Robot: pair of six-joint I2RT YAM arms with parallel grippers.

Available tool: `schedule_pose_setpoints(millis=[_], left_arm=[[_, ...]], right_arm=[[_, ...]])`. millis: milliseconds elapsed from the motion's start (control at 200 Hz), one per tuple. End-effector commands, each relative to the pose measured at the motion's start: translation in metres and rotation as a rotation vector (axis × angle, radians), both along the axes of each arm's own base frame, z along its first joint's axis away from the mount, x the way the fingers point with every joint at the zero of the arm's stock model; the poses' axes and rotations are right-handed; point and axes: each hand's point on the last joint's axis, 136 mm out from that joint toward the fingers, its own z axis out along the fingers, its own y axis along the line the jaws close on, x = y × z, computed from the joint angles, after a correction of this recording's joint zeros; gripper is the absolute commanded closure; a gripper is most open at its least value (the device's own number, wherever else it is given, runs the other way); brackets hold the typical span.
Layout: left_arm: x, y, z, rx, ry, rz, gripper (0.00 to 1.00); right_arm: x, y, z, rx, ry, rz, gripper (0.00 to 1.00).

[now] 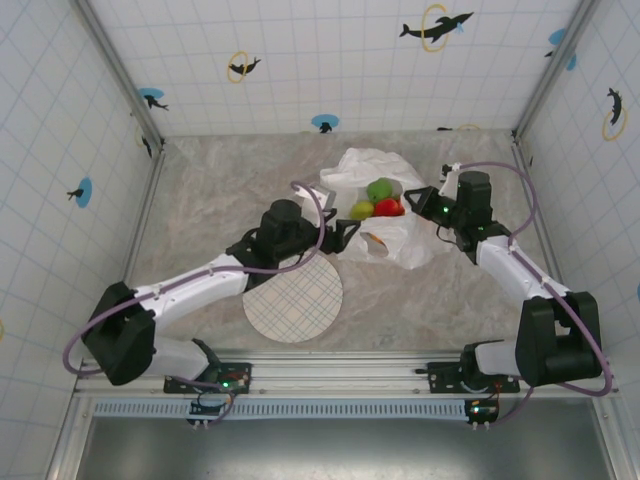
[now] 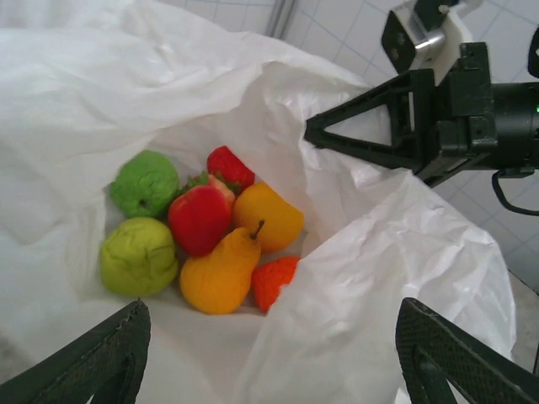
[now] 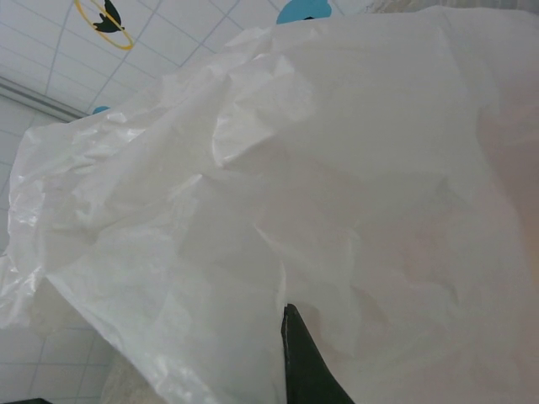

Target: Place the fruits into the plastic bag

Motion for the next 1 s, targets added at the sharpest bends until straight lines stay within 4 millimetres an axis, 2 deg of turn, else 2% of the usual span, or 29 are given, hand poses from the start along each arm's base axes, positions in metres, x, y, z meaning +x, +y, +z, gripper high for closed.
schedule_pose_setpoints(millis=[0, 95, 170, 385, 490, 581, 781, 911, 996], left_arm=[[0.004, 0.024, -0.006, -0.063, 0.096, 0.088, 0.25], [0.021, 0.049, -0.022, -0.102, 0.192, 0.216, 0.24], [0.032, 0.058, -0.037, -0.131, 0.275, 0.263, 0.24], [0.048, 0.035, -0.06, -0.168, 0.384, 0.225, 0.22], [0.056, 0.023, -0.069, -0.181, 0.417, 0.206, 0.24], [0.06, 0.014, -0.077, -0.197, 0.443, 0.183, 0.33], [0.066, 0.0, -0.088, -0.206, 0.463, 0.146, 0.67], [0.065, -0.005, -0.081, -0.228, 0.459, 0.113, 0.9], [0.065, -0.007, -0.072, -0.243, 0.447, 0.098, 0.96]], right_arm=[[0.004, -0.002, 0.009, -0.007, -0.032, -0.004, 1.0], [0.004, -0.002, 0.008, -0.006, -0.031, -0.004, 1.0], [0.004, -0.001, 0.007, -0.004, -0.03, -0.002, 1.0], [0.003, -0.002, 0.007, -0.003, -0.029, -0.003, 1.0], [0.003, -0.001, 0.008, -0.001, -0.031, -0.003, 1.0], [0.003, 0.0, 0.007, 0.001, -0.029, 0.0, 1.0], [0.003, 0.0, 0.005, -0.005, -0.026, 0.005, 1.0], [0.003, -0.003, 0.003, -0.031, -0.024, 0.002, 1.0], [0.003, -0.005, 0.003, -0.045, -0.024, -0.001, 1.0]])
